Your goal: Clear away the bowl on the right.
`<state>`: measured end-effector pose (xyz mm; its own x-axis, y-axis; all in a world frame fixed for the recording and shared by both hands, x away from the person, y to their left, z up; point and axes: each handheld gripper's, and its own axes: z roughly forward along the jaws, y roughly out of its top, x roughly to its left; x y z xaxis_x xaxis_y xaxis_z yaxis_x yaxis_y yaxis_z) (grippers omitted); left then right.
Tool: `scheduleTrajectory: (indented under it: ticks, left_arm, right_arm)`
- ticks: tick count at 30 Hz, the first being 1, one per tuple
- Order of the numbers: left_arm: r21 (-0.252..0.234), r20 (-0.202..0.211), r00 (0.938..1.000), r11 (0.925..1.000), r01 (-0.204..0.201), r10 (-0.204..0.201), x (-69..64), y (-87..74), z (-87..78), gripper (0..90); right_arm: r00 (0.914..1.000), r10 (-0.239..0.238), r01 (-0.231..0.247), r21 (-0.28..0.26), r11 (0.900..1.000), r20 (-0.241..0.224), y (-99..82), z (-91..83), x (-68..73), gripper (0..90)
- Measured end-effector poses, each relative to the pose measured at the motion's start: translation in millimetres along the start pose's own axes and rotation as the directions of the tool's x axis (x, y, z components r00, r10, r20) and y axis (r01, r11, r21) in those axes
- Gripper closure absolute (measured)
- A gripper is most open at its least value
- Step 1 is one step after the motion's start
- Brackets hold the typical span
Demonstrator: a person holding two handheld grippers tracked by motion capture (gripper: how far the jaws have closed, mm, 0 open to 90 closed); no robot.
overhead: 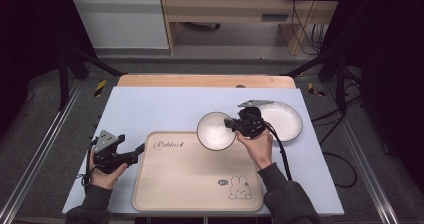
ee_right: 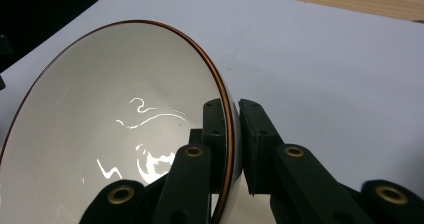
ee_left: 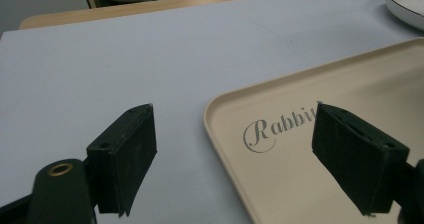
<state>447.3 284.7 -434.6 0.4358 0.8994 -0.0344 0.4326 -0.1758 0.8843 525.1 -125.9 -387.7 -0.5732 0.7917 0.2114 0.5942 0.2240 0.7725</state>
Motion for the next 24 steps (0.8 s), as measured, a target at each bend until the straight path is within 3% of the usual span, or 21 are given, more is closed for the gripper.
scheduleTrajectory:
  ticks: [24]
  left_arm:
    - [0.000,-0.003,1.0000,1.0000,-0.001,0.001,0.5,0.1,-0.6,17.2]
  right_arm:
    - [0.9993,-0.009,0.013,0.110,0.9938,-0.037,-14.9,43.0,12.8,82.4]
